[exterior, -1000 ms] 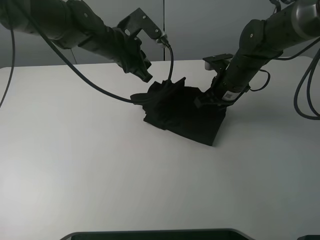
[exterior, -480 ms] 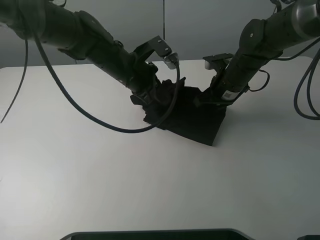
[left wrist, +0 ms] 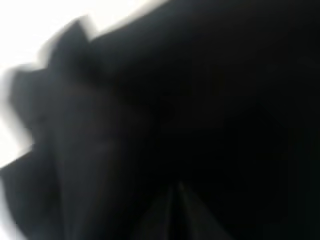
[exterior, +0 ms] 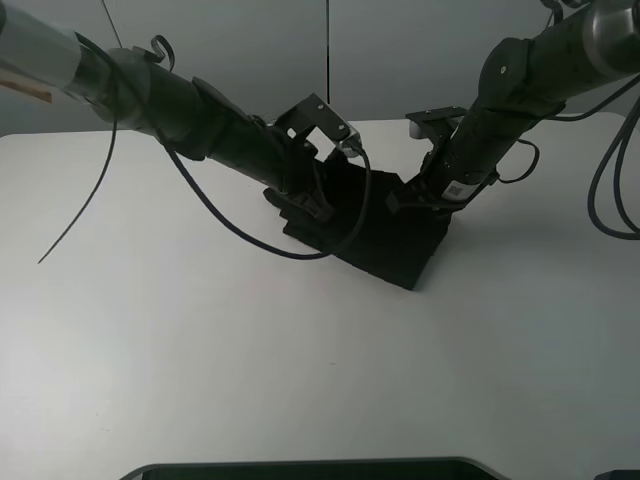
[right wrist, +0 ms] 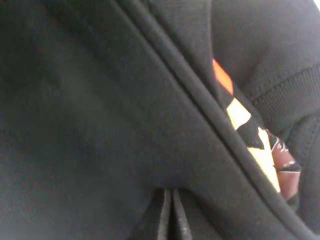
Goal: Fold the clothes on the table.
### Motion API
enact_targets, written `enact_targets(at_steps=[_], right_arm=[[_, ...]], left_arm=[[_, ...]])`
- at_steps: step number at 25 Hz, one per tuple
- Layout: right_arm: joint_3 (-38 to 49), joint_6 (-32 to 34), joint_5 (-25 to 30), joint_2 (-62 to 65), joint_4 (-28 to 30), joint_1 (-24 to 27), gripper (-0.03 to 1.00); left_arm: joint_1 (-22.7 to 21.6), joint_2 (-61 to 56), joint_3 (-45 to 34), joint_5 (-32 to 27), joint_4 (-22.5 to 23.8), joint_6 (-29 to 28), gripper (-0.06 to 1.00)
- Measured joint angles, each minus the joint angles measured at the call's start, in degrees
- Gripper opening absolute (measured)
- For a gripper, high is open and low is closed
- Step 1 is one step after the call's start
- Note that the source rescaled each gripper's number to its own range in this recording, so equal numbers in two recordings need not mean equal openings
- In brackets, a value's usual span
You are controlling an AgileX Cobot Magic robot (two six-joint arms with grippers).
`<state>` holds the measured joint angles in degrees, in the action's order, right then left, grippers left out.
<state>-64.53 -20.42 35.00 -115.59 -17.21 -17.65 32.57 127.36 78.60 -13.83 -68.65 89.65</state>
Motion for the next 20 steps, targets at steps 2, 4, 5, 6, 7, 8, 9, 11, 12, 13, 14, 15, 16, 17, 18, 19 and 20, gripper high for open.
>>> enact_targets(at_steps=[2, 4, 5, 6, 7, 8, 9, 11, 12, 13, 14, 15, 16, 17, 18, 19, 20], right_arm=[[0.0, 0.0, 0.0, 0.0, 0.0, 0.0, 0.00], [0.0, 0.0, 0.0, 0.0, 0.0, 0.0, 0.00], [0.0, 0.0, 0.0, 0.0, 0.0, 0.0, 0.00], [0.0, 0.0, 0.0, 0.0, 0.0, 0.0, 0.00], [0.0, 0.0, 0.0, 0.0, 0.0, 0.0, 0.00], [0.0, 0.0, 0.1, 0.0, 0.0, 0.0, 0.00], [0.0, 0.0, 0.1, 0.0, 0.0, 0.0, 0.00], [0.0, 0.0, 0.1, 0.0, 0.0, 0.0, 0.00], [0.0, 0.0, 0.1, 0.0, 0.0, 0.0, 0.00], [0.0, 0.0, 0.1, 0.0, 0.0, 0.0, 0.00], [0.0, 0.0, 0.1, 0.0, 0.0, 0.0, 0.00], [0.0, 0.0, 0.1, 0.0, 0.0, 0.0, 0.00], [0.0, 0.0, 0.4, 0.0, 0.0, 0.0, 0.00], [0.0, 0.0, 0.9, 0.2, 0.0, 0.0, 0.00], [0.0, 0.0, 1.5, 0.9, 0.0, 0.0, 0.03], [0.0, -0.5, 2.8, 1.9, 0.0, 0.0, 0.08], [-0.1, -1.1, 4.3, 3.0, -0.1, 0.0, 0.16]], left_arm=[[0.0, 0.0, 0.0, 6.3, 0.0, -0.4, 0.00], [-0.5, 0.0, 0.0, 7.6, 0.0, -0.9, 0.00], [-0.6, 0.0, 0.0, 7.8, 0.0, -1.2, 0.00], [-0.6, -0.1, 0.0, 7.8, 0.0, -1.7, 0.00], [-0.6, -0.2, 0.0, 7.3, 0.0, -2.0, 0.00], [-0.6, -0.4, 0.0, 6.5, 0.0, -2.1, 0.00], [-0.6, -0.8, 0.0, 5.4, 0.0, -2.2, 0.00], [-0.6, -1.9, 0.0, 3.4, 0.0, -2.3, 0.00], [-0.6, -2.9, 0.0, 2.6, 0.0, -2.3, 0.00], [-0.6, -4.2, 0.0, 1.8, 0.3, -2.3, 0.00], [-0.6, -5.5, 0.0, 1.2, 0.7, -2.3, 0.00], [-0.6, -7.5, 0.0, 0.5, 1.2, -2.3, 0.00], [-0.6, -9.8, 0.0, -0.3, 1.9, -2.3, 0.00], [-0.6, -11.9, 0.0, -1.0, 2.2, -2.3, 0.00], [-0.6, -14.7, 0.0, -2.0, 2.5, -2.3, 0.00], [-0.6, -17.6, 0.0, -2.8, 2.6, -2.3, 0.00], [-0.6, -20.6, 0.0, -3.9, 2.8, -2.3, 0.00]])
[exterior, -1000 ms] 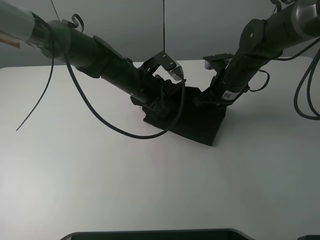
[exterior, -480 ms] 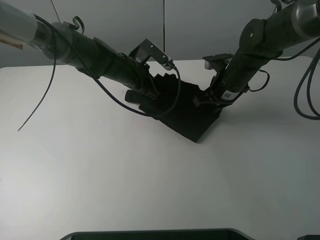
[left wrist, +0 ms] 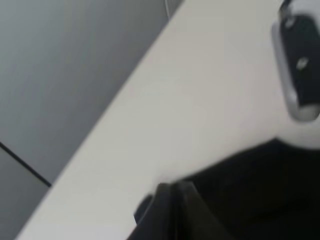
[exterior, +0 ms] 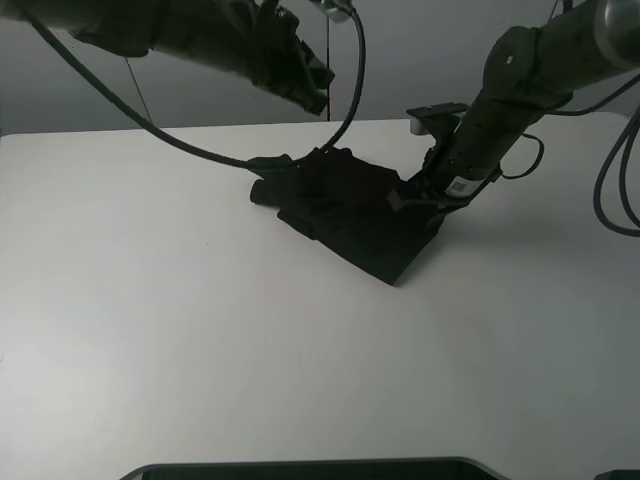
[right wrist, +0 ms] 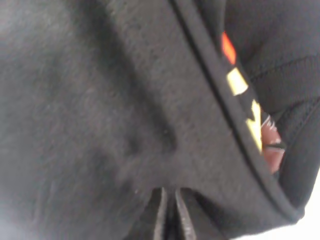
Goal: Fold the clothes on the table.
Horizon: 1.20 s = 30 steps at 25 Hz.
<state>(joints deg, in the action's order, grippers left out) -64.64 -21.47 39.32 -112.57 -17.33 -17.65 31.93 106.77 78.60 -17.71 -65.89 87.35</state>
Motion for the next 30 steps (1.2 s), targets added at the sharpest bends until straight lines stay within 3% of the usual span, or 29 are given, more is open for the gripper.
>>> enact_targets(at_steps=[3, 7, 9, 11, 14, 17, 20, 23, 27, 29, 30], right_arm=[[-1.4, -0.9, 4.2, 5.8, 0.0, 0.0, 0.48], [-3.8, -1.8, 7.8, 15.6, 0.0, 0.0, 0.85], [-4.9, -2.8, 8.5, 21.9, 0.0, 0.0, 0.91], [-6.3, -3.3, 9.1, 28.1, 0.7, 0.0, 0.93], [-8.4, -4.7, 10.2, 38.3, 4.0, 0.0, 0.94], [-10.6, -5.5, 12.9, 47.8, 8.5, 0.0, 0.94], [-12.8, -6.0, 16.7, 55.6, 13.6, 0.0, 0.94], [-15.6, -6.2, 21.6, 62.7, 18.1, 0.0, 0.94], [-18.1, -5.3, 27.7, 72.1, 27.5, 0.0, 0.93], [-18.2, -4.3, 29.6, 76.0, 34.5, 0.0, 0.92], [-18.2, -3.6, 30.0, 77.7, 38.3, 0.0, 0.91]], left_arm=[[0.0, -8.3, 0.0, -0.7, 0.2, 0.0, 0.07], [0.0, -18.7, 0.0, 0.3, 0.4, -0.3, 0.36], [0.0, -23.2, 0.0, 0.8, 0.5, -1.9, 0.56], [0.0, -27.4, 0.0, 1.3, 1.8, -4.9, 0.69], [0.0, -33.4, 0.0, 1.7, 4.6, -11.6, 0.73], [0.0, -38.5, 0.0, 1.9, 11.4, -18.0, 0.73], [0.0, -43.6, 0.0, 1.4, 22.6, -27.8, 0.73], [0.0, -49.1, 0.0, -2.8, 40.7, -47.0, 0.73], [0.0, -55.7, 0.0, -19.4, 71.1, -75.0, 0.73], [0.0, -58.2, 0.0, -28.1, 81.4, -82.9, 0.74], [0.0, -59.5, 0.0, -32.0, 83.9, -85.2, 0.74]])
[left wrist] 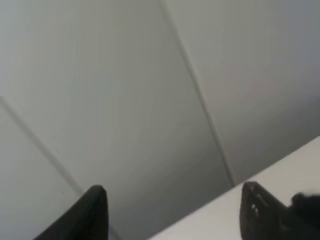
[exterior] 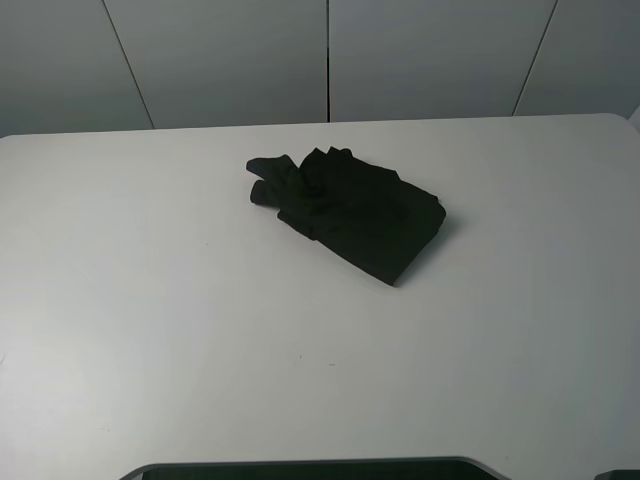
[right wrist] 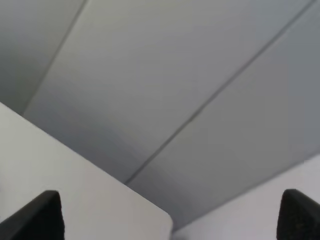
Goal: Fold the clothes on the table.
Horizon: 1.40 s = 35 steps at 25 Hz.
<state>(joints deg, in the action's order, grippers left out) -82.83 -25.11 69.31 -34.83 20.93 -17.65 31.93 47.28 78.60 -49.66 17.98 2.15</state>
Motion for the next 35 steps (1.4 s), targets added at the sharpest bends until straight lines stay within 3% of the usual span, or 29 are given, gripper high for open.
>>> enact_targets(at_steps=[3, 7, 13, 17, 20, 23, 27, 31, 35], right_arm=[[0.0, 4.1, 0.4, 4.4, 7.7, 0.0, 0.90], [-0.1, 5.4, 0.6, 11.2, 8.5, 0.0, 0.91], [-0.3, 5.5, 0.6, 21.5, 8.1, 0.6, 0.91], [-0.3, 5.1, 0.6, 26.8, 8.1, 3.7, 0.91], [-0.3, 5.0, 0.7, 29.9, 8.0, 6.5, 0.91], [-0.3, 6.0, 0.7, 32.1, 5.7, 9.0, 0.91], [4.5, 7.1, 0.4, 34.1, -1.0, 11.3, 0.91], [14.5, 7.9, 0.4, 35.1, -10.1, 13.7, 0.91], [24.0, 10.9, 0.6, 35.1, -16.3, 15.7, 0.91]], left_arm=[[0.0, -4.0, 0.0, -8.2, 2.9, -3.4, 0.74], [0.0, -10.4, 0.0, -18.2, 6.4, -7.5, 0.74], [-0.3, -22.6, 0.1, -20.2, 6.4, -10.1, 0.74], [-5.7, -29.7, 0.2, -20.3, 6.4, -8.9, 0.74], [-13.8, -34.5, 0.2, -20.5, 6.2, -1.7, 0.74], [-22.4, -38.2, 0.3, -20.5, 3.6, 3.8, 0.74], [-30.0, -42.1, -0.5, -20.5, -4.1, 3.9, 0.74], [-31.9, -44.9, -7.1, -20.4, -9.2, 2.1, 0.74], [-31.9, -46.8, -18.3, -20.5, -11.2, 1.0, 0.74]])
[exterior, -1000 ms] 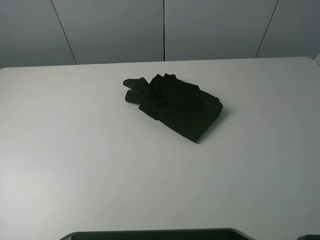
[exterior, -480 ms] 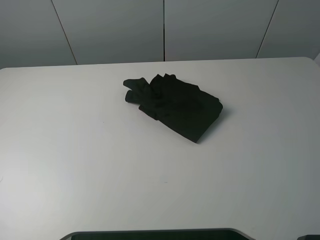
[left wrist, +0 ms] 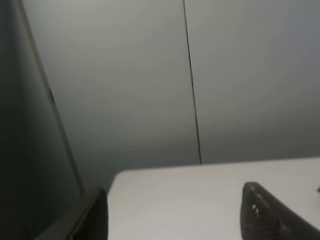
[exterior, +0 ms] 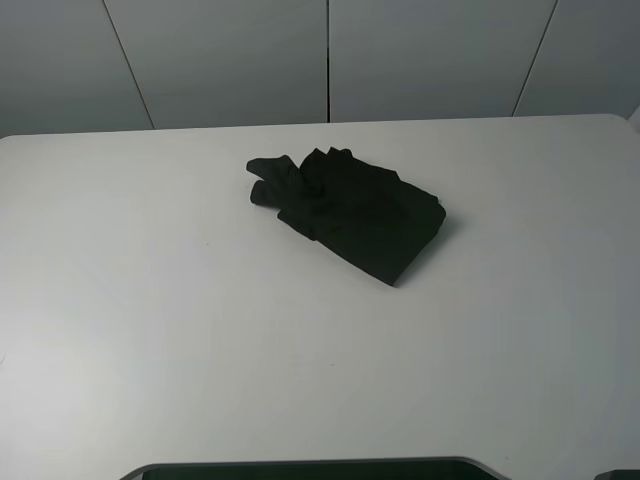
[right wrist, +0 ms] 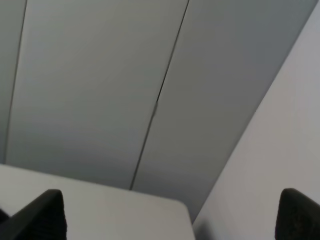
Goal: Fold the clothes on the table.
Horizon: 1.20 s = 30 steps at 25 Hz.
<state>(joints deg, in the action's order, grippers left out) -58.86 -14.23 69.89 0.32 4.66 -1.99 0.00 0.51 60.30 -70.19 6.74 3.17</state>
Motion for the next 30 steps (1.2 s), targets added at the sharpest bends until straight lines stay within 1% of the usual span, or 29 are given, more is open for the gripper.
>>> enact_targets(at_steps=[6, 9, 12, 15, 20, 24, 26, 30], right_arm=[[12.0, 3.6, 0.1, 0.0, -4.3, 0.2, 0.91], [17.8, 3.9, 0.2, -0.1, -6.3, 0.2, 0.91], [23.2, 4.1, -0.9, -0.1, -8.3, 0.2, 0.91], [27.6, 4.1, -2.9, -0.2, -10.4, 0.2, 0.91], [29.3, 5.0, -6.1, -0.2, -10.4, 0.2, 0.91], [29.4, 7.5, -6.8, -0.2, -9.7, 0.2, 0.91], [29.4, 8.0, -6.9, -0.2, -9.6, 0.2, 0.91], [29.4, 8.4, -6.9, -0.2, -9.2, 0.2, 0.91]], left_arm=[[0.0, -0.4, -18.1, -0.1, -8.4, -1.0, 0.74], [0.0, -0.3, -24.1, -0.4, -11.7, -1.1, 0.74], [0.0, -0.3, -27.6, -0.4, -13.1, -1.2, 0.74], [0.0, -0.4, -28.3, 0.7, -13.4, -0.8, 0.74], [0.0, -0.5, -28.7, 3.0, -14.7, -0.4, 0.74], [0.0, -0.5, -29.8, 6.5, -16.8, 0.0, 0.74], [0.0, -0.5, -30.4, 7.9, -16.9, 0.3, 0.74], [0.3, -0.5, -30.5, 8.6, -17.0, 0.7, 0.74]])
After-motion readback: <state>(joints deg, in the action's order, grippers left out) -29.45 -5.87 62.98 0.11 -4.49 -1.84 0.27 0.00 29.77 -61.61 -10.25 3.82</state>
